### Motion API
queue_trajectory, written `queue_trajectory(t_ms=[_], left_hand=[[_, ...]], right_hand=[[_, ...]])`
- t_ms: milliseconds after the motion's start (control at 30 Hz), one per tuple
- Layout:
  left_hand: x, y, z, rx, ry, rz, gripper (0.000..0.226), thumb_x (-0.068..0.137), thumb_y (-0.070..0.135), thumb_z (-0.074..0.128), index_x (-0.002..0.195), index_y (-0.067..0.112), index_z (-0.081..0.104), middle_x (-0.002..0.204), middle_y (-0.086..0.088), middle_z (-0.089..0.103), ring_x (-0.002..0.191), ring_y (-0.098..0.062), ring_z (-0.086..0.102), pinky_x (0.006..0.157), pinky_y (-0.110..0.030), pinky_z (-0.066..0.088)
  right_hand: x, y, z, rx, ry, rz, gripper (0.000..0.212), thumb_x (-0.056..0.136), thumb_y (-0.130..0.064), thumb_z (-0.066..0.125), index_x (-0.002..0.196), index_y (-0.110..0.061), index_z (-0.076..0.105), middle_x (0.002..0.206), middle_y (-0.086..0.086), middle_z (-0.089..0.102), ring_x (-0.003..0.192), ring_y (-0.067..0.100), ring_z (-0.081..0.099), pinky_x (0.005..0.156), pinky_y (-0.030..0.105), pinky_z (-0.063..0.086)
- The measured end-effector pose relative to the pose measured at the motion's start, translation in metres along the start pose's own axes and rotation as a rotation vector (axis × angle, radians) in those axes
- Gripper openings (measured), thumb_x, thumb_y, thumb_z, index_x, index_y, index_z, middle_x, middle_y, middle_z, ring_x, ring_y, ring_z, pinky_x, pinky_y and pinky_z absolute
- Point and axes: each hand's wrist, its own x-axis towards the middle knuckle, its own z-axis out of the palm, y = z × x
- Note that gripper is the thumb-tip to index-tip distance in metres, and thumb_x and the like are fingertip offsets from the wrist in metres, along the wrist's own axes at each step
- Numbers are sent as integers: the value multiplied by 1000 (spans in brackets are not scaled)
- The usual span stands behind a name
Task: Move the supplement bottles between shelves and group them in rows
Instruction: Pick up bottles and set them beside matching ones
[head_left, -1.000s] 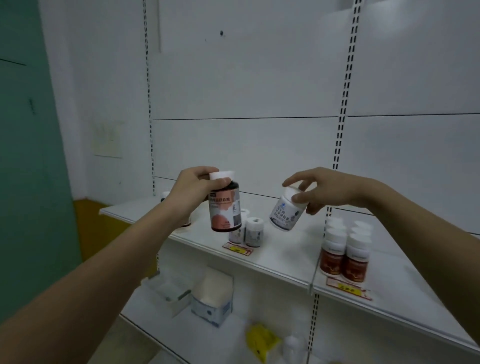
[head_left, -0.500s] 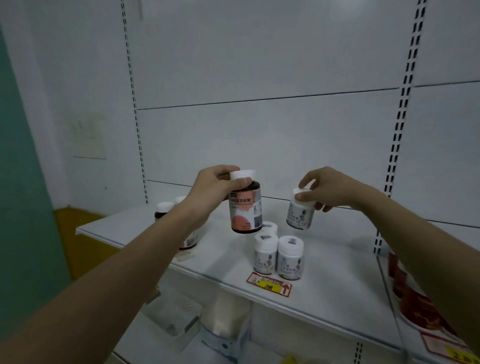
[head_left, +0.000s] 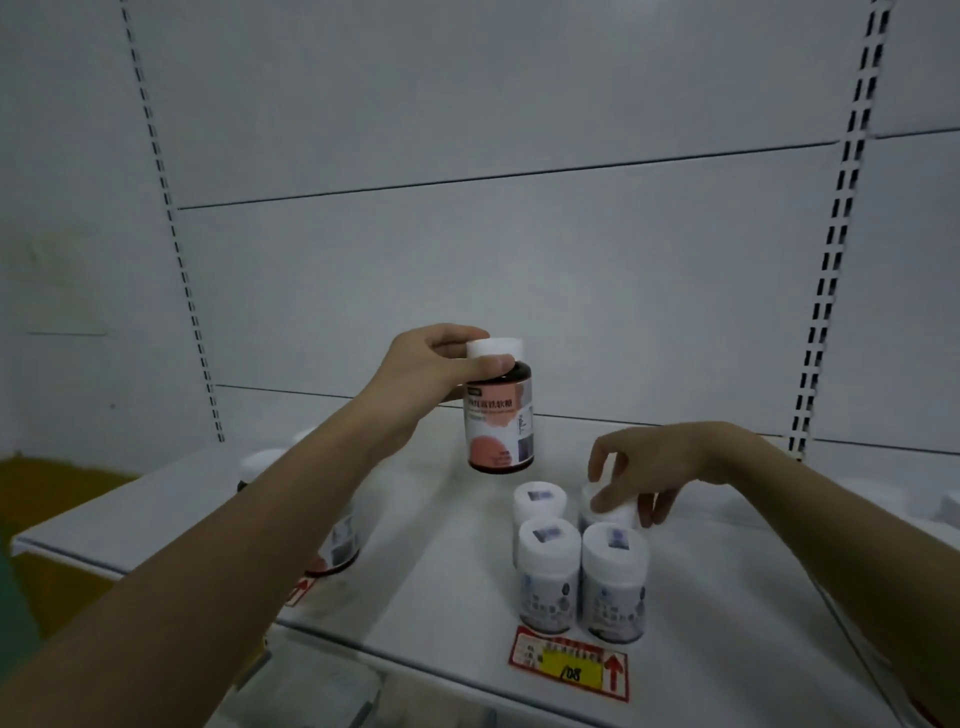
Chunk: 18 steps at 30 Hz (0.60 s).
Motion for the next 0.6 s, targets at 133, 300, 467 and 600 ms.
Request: queue_trajectory(t_ms=[133,300,467,600], left_hand=[[16,-1,-1,-17,-33,10,45,70,23,85,110,15,68,104,-1,73,90,-10,72,68,-19,55],[28,-2,-3,-70,-67,22,45,70,25,85,110,15,68,105,-1,73,91,-11,72,71,-22,56],[30,-3,-6,-102,-91,42,46,70,26,84,112,15,67,104,-1,74,92,-12,72,71,-22,56],[26,-3,-11,-97,-64,71,47,72,28,83,115,16,66,110,-2,71,97,-15,69,78,-26,57]], right_hand=[[-1,-6,1,-36,-46,52,39,80,-39,78,109,-28,54,113,12,64,74,21,68,70,32,61],[-5,-33,-11,-78,254,-122,45,82,-54,69,118,-29,57,112,-5,64,91,14,68,78,30,60],[-8,-65,-3,334,346,-449,43,79,-44,75,116,-28,61,106,-10,71,96,8,70,79,30,60],[1,-76,7,424,396,-502,34,85,-27,75,116,-21,62,108,-3,72,97,12,71,86,35,59]])
